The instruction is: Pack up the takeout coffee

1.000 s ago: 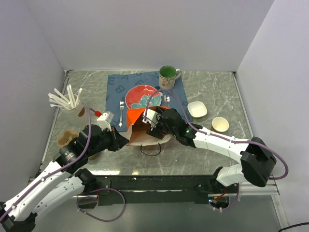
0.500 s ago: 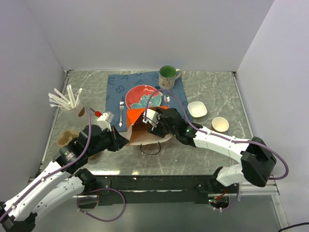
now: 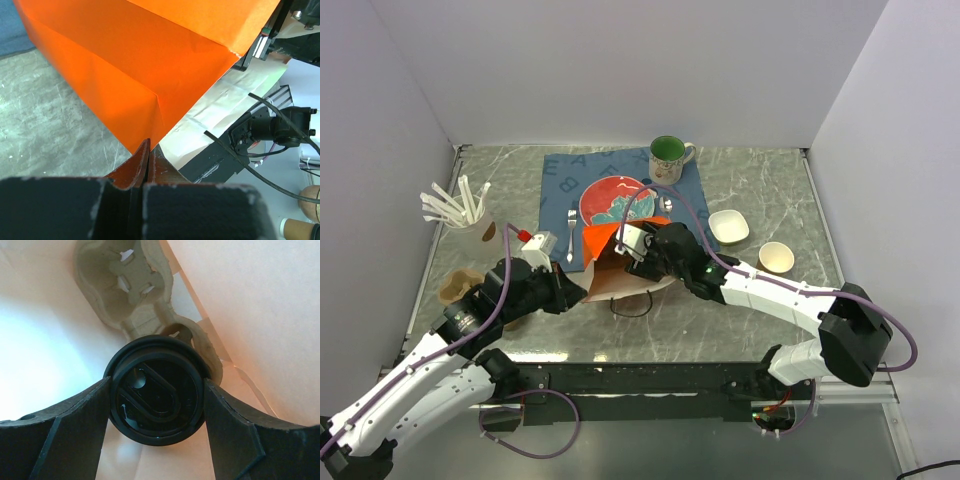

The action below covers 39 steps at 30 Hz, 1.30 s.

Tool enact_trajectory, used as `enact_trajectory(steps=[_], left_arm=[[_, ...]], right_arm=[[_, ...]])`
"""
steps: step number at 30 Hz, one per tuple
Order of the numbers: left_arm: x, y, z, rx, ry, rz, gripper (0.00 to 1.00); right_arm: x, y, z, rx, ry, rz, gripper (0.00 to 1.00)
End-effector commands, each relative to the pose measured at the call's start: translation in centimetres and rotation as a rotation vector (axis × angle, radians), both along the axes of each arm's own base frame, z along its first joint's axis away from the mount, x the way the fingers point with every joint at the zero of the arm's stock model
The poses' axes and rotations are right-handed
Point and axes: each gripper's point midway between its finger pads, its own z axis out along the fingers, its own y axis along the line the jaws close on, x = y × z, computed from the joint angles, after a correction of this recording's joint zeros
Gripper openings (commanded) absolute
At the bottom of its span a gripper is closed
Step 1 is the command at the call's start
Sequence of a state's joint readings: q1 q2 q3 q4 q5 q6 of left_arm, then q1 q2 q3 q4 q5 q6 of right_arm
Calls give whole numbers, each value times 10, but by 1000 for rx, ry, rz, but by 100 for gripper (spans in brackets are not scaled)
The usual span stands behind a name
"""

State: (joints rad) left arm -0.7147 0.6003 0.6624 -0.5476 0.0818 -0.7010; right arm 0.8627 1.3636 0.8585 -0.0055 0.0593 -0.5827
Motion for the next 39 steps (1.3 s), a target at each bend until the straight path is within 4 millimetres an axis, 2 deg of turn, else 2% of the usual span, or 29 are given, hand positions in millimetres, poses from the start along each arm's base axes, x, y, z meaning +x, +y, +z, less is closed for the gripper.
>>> enact_trajectory(steps=[1,10,16,20,29,33,39], left_arm=[[-7,5,-8,35,49,2,1],[-6,5,-7,36,47,3,1],[-8,5,-8,36,50,-4,1],[-7,5,-7,37,51,0,1],[-9,-1,4,6,58,-19,1],[-11,1,2,3,63,-14,1],[-13,-2,15,-31,46,-26,1]], right_arm=[[22,-7,36,78,-109,-65,50],[32,0,32,60,-137,-57,50],[41,7,43,88,-174,-72,50],[36,9,46,94,-186,-65,48],[27,13,43,128,-166,-49,48],[23,19,38,136,-158,-42,48],[19,23,36,153,-151,-52,47]])
